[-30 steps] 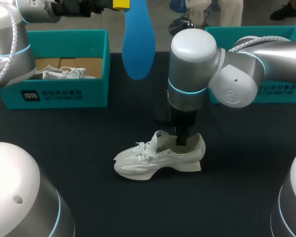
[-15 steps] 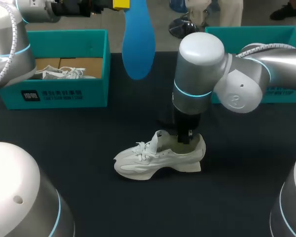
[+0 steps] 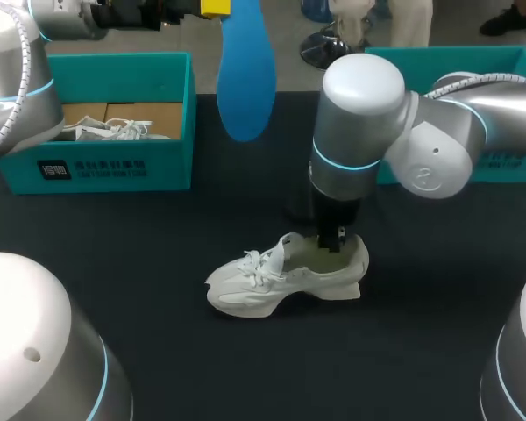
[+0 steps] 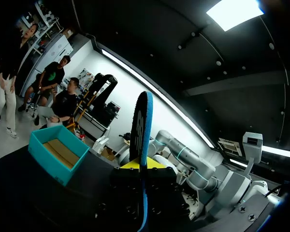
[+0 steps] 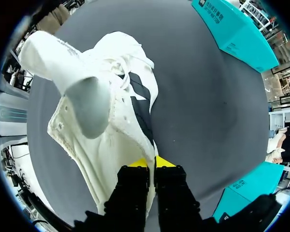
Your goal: Take the shoe out of the shoebox, open the shoe tongue, remove and reinsert the insole, then place the shoe into the shoebox
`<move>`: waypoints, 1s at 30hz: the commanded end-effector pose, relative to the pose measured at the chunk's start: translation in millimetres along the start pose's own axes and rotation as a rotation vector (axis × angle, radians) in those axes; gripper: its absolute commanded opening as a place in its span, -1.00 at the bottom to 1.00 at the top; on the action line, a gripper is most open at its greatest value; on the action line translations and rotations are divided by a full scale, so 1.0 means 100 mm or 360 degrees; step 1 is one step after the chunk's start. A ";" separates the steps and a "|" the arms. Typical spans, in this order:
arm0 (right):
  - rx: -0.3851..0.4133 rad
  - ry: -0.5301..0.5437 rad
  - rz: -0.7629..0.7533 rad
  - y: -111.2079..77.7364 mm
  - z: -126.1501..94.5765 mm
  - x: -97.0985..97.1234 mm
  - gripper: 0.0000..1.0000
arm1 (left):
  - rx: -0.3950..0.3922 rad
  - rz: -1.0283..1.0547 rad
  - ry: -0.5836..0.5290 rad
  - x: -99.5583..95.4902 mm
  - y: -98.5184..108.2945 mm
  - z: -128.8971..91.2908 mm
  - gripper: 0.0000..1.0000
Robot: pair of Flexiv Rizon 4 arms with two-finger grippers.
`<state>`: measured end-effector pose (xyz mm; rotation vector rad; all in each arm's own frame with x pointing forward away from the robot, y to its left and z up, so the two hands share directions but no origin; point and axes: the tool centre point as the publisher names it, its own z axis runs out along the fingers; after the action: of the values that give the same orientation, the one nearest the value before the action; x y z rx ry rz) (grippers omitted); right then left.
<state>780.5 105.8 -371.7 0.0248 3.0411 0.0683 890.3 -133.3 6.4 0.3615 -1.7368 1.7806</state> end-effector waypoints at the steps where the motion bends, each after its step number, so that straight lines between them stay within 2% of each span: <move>1: 0.0046 -0.0028 -0.0003 -0.03 -0.23 0.01 -1.00 | -0.0001 0.0001 0.0003 -0.01 0.00 0.00 -1.00; 10: 0.0027 -0.0034 0.0027 -0.15 -0.58 -0.10 -1.00 | -0.0001 0.0001 0.0003 -0.01 0.00 0.00 -1.00; 16: 0.0022 -0.0012 0.0057 -0.24 -0.72 -0.14 -1.00 | -0.0001 0.0001 0.0003 -0.01 0.00 0.00 -1.00; 21: -0.0053 0.0086 0.0035 -0.28 -0.76 -0.17 -1.00 | -0.0001 0.0001 0.0003 -0.01 0.00 0.00 -1.00; 23: -0.0058 0.0211 -0.0001 -0.27 -0.76 -0.20 -1.00 | -0.0001 0.0001 0.0003 -0.01 0.00 0.00 -1.00; 25: -0.0146 0.0290 -0.0074 -0.24 -0.75 -0.23 -1.00 | -0.0001 0.0001 0.0003 -0.01 0.00 0.00 -1.00; 30: -0.0146 0.0290 -0.0074 -0.24 -0.75 -0.23 -1.00 | -0.0001 0.0001 0.0003 -0.01 0.00 0.00 -1.00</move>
<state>791.5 77.6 -293.9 -0.0588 3.1974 0.2131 890.3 -133.2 6.4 0.3615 -1.7368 1.7804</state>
